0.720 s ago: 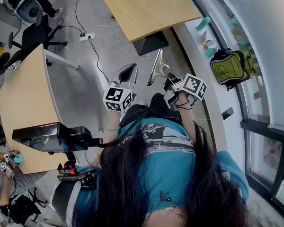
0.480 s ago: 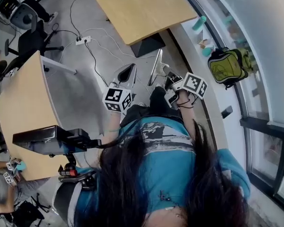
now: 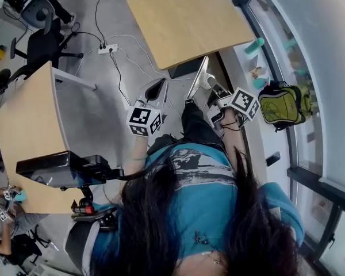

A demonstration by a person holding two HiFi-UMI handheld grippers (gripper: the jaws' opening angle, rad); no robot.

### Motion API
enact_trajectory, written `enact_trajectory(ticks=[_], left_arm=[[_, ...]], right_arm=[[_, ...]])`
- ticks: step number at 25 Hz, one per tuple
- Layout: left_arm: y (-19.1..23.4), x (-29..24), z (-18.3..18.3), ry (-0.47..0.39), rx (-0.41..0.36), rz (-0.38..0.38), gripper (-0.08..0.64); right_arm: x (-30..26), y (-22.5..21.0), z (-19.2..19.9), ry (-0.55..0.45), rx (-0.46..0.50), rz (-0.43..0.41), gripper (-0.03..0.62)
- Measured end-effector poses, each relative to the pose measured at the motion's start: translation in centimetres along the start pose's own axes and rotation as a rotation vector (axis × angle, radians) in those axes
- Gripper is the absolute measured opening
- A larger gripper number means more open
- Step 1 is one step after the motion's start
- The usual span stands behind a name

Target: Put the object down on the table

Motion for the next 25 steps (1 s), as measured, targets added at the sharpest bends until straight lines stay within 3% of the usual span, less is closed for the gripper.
enact_trajectory(ticks=[14, 19, 25], left_arm=[[0.2, -21.0, -4.6, 0.005, 0.051, -0.096, 0.003], [1.4, -24.3, -4.8, 0.043, 0.059, -0.152, 0.003], [7.0, -27.5, -6.2, 0.089, 0.078, -0.174, 0.003]], right_arm=[[-13.0, -6.5, -17.9, 0.156, -0.005, -0.012, 0.014], [-18.3, -8.7, -21.0, 0.213, -0.026, -0.011, 0.014], [-28.6, -10.3, -22.7, 0.240, -0.082, 0.034, 0.014]])
Point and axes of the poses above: the fingertips, and each gripper's own axes: x backward along the fingers, y to its left, z out of its underside, the point moved 2 cm from there along x, backward along the fingers, and after that the axes turned 12 degrees about -z, right-handed, at the moved point
